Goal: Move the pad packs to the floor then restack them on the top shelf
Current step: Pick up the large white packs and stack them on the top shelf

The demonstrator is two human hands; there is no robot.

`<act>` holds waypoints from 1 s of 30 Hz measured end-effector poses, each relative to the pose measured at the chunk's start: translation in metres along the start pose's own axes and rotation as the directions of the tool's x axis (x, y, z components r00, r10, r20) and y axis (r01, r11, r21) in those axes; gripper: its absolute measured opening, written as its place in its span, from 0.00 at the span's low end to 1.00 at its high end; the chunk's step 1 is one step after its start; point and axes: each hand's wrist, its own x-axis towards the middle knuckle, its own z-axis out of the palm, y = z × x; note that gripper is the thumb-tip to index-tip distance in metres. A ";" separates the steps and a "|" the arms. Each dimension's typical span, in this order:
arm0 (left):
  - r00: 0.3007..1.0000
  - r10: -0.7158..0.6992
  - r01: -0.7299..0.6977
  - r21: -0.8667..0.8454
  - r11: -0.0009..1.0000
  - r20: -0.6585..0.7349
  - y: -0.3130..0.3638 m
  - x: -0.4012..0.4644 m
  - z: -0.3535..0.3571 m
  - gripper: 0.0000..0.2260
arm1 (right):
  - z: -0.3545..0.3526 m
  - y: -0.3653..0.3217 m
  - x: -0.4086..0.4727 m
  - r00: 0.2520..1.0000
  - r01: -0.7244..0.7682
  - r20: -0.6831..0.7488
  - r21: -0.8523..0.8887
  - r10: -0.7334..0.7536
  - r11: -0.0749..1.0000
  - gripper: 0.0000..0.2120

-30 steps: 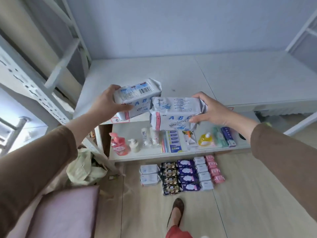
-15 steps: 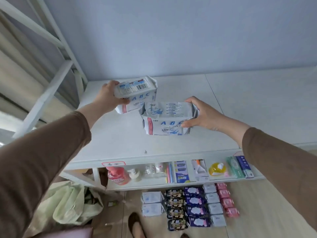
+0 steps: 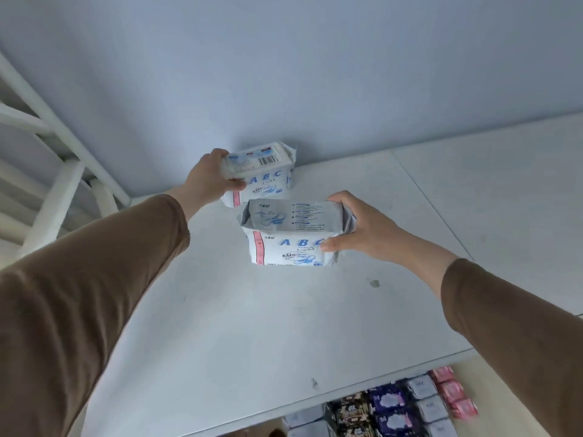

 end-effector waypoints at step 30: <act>0.968 -0.180 0.169 -0.074 0.983 -0.176 -0.035 -0.133 0.020 0.20 | 0.031 -0.018 0.124 0.970 0.021 -0.223 -0.334 -0.101 0.942 0.36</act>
